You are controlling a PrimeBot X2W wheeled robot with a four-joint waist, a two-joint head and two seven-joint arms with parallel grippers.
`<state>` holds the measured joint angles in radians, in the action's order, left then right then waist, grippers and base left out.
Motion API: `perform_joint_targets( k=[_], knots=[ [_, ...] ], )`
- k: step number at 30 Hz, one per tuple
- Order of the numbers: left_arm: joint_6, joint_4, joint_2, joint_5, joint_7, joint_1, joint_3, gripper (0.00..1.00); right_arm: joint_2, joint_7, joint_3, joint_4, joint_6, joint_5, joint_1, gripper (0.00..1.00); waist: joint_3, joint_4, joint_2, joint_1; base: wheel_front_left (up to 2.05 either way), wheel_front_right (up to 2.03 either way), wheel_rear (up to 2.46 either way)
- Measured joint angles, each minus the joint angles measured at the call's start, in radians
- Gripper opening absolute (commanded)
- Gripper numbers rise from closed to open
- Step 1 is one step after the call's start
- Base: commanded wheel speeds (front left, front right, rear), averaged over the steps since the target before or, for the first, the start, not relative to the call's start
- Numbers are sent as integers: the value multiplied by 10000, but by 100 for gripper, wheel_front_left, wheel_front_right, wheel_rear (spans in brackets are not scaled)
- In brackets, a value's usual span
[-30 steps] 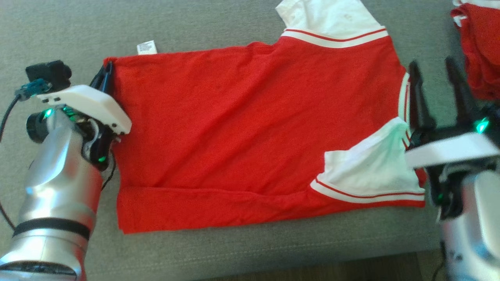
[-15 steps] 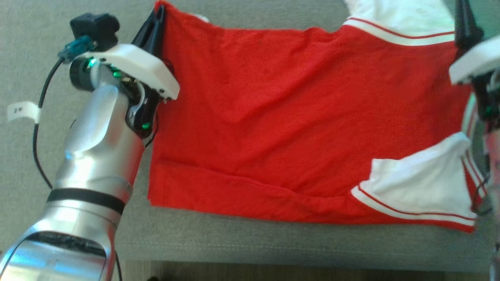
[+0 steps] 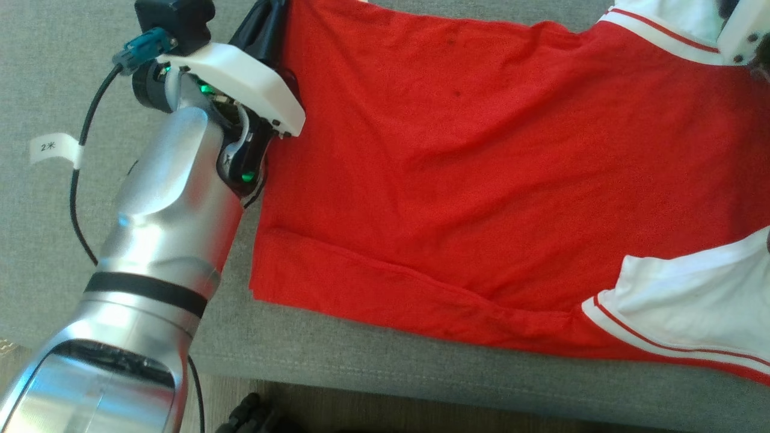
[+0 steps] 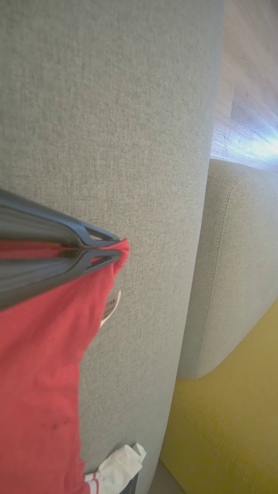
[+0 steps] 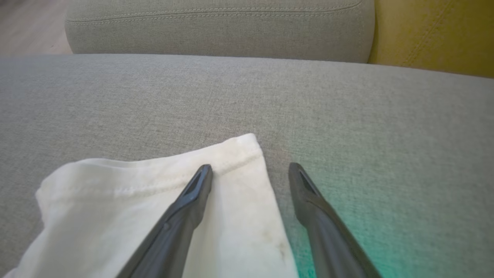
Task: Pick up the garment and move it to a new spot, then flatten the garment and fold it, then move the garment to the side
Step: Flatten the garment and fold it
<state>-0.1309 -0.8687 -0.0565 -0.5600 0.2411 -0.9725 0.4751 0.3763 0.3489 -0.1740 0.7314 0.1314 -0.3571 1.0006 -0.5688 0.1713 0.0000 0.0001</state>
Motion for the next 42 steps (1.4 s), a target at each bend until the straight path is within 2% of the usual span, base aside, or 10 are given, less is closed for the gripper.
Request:
perform_joint_targets(
  k=[1,2,3,4,9,16,25,32,34,42],
  knots=[
    [0,10,0,-4,56,-12,12,0,81,115,-155,38,0,-102,148,100,-17,5,0,0,0,0,0],
    [0,12,-2,-54,69,-20,21,0,111,186,-224,113,0,-213,239,82,-21,2,0,0,0,0,0],
    [0,12,-6,-130,69,-25,31,0,130,209,-332,167,0,-297,288,45,-16,-3,0,0,0,0,0],
    [0,12,-8,-182,69,-26,35,0,144,203,-422,171,0,-439,301,0,-4,-11,0,0,0,0,0],
    [0,48,-81,-332,71,-22,-6,0,222,-226,-667,25,0,-966,296,0,102,-104,0,0,0,0,0],
    [142,991,-562,-384,82,367,-564,0,472,-1308,-585,-1406,0,-1802,-218,0,509,-379,0,0,0,0,0],
    [523,2951,-1120,-610,61,3039,-1080,0,397,-1622,341,-4558,0,-3032,-4059,0,1370,-1085,1,-1,0,0,0],
    [884,4314,-1473,-1327,-299,4582,-1524,0,-426,-993,1191,-6376,0,-3651,-7012,0,1807,-1537,1,-1,0,0,0],
    [1181,4658,-1651,-1296,-464,5016,-1576,0,-757,-940,1325,-6813,0,-3806,-7642,0,1887,-1632,1,-1,0,0,0],
    [1753,5515,-1944,-1417,-1016,6305,-1657,0,-1649,-924,1847,-7522,0,-3785,-9194,0,2028,-1852,1,-1,0,0,0]
  ],
)
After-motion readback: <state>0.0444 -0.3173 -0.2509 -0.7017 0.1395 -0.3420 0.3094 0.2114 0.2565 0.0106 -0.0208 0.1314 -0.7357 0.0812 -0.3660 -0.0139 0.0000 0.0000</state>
